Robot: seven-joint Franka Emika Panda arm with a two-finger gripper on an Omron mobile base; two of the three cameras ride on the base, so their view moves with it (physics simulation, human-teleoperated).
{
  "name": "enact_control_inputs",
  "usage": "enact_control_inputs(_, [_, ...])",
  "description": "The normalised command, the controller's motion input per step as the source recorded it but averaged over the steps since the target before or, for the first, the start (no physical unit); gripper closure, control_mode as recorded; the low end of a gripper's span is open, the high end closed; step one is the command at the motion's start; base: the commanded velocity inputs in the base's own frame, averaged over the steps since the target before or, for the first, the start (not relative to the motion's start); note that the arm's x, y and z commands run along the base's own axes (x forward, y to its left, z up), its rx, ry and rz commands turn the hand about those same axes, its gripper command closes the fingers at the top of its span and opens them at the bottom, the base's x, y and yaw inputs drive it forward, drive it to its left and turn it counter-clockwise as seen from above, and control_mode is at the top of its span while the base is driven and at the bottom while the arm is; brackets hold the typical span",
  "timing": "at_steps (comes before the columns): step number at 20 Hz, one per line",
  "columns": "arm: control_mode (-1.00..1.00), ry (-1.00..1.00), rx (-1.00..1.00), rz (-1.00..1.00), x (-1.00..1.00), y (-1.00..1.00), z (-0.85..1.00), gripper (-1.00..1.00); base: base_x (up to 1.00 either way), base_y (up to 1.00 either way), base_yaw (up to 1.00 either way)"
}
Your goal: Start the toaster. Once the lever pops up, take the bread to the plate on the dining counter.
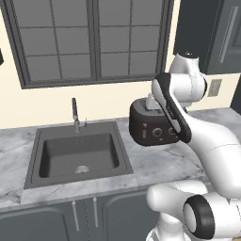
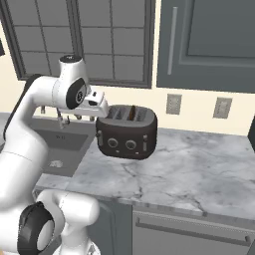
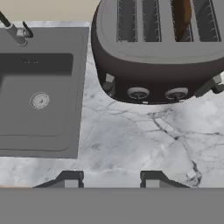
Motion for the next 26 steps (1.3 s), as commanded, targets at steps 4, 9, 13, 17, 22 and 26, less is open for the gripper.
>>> enact_control_inputs(4, [-1.0,0.0,0.0,0.0,-0.14,-0.03,0.0,-1.0,0.0,0.0,0.0])
enact_control_inputs(9, [-1.0,0.0,0.0,0.0,-0.32,-0.34,0.0,-1.0,0.0,0.0,0.0])
enact_control_inputs(13, [-1.0,-0.01,0.0,0.0,-0.17,-0.52,-0.08,-1.0,0.0,0.0,0.0])
enact_control_inputs(17, [-1.0,-0.03,0.0,0.0,-0.09,-0.71,-0.13,-1.0,0.0,0.0,0.0])
enact_control_inputs(22, [-1.0,-0.04,0.0,0.0,-0.01,-0.69,-0.11,-1.0,0.0,0.0,0.0])
enact_control_inputs(26, [-1.0,-0.03,0.0,0.0,0.01,-0.53,-0.08,-1.0,0.0,0.0,0.0])
